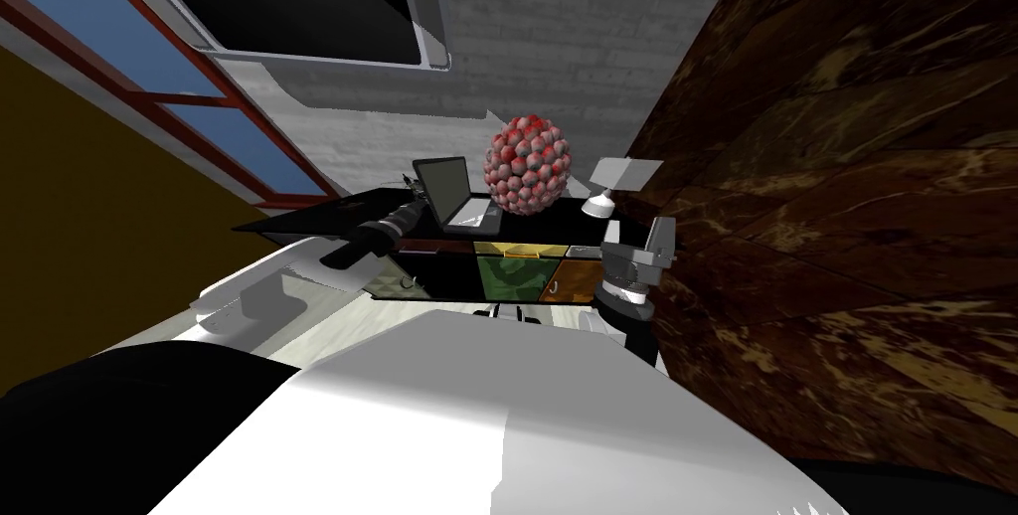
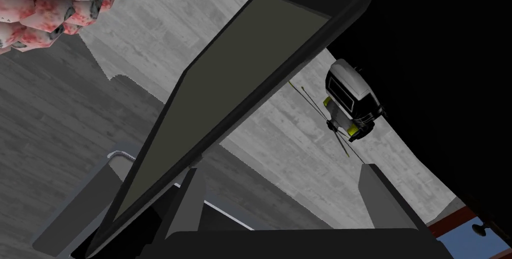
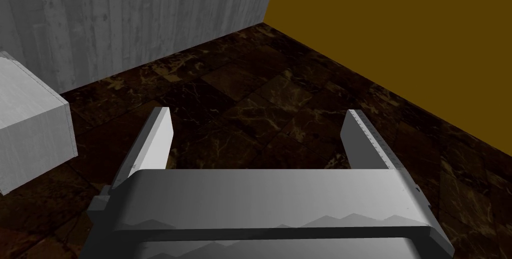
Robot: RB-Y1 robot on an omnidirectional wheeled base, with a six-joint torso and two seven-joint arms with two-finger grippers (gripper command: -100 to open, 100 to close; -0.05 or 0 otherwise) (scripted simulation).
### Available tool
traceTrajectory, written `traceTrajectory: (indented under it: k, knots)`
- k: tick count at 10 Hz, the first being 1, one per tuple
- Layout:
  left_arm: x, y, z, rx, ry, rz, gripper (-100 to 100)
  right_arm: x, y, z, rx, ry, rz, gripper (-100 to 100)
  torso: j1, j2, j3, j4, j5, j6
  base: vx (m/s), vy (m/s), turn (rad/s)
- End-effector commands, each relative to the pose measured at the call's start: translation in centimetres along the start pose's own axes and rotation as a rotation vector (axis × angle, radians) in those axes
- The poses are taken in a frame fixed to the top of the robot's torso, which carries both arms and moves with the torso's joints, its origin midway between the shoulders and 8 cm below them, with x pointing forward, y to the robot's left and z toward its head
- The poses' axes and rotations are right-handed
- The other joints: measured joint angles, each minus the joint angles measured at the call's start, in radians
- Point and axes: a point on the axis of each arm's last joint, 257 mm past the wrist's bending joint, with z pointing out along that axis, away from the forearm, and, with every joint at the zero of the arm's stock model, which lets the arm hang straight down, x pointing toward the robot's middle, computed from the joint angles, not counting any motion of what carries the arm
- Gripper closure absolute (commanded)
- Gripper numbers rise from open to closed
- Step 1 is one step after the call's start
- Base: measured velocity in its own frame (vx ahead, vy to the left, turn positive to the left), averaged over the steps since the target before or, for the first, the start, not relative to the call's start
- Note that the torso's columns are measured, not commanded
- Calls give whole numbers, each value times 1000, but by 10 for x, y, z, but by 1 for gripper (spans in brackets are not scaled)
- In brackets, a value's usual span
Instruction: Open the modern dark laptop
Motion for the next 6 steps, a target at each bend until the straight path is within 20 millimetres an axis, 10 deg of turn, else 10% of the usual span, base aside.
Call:
traceTrajectory:
  k: [1,6]
  knots:
    - [-2,-20,-6,15,0,25,-100,0,0,0,0,0,0,0,-1,0,0,0,-1,1,24,18,-42]
    - [4,-50,-20,66,15,45,-100,0,0,0,0,0,0,0,2,2,2,1,1,-1,13,7,-23]
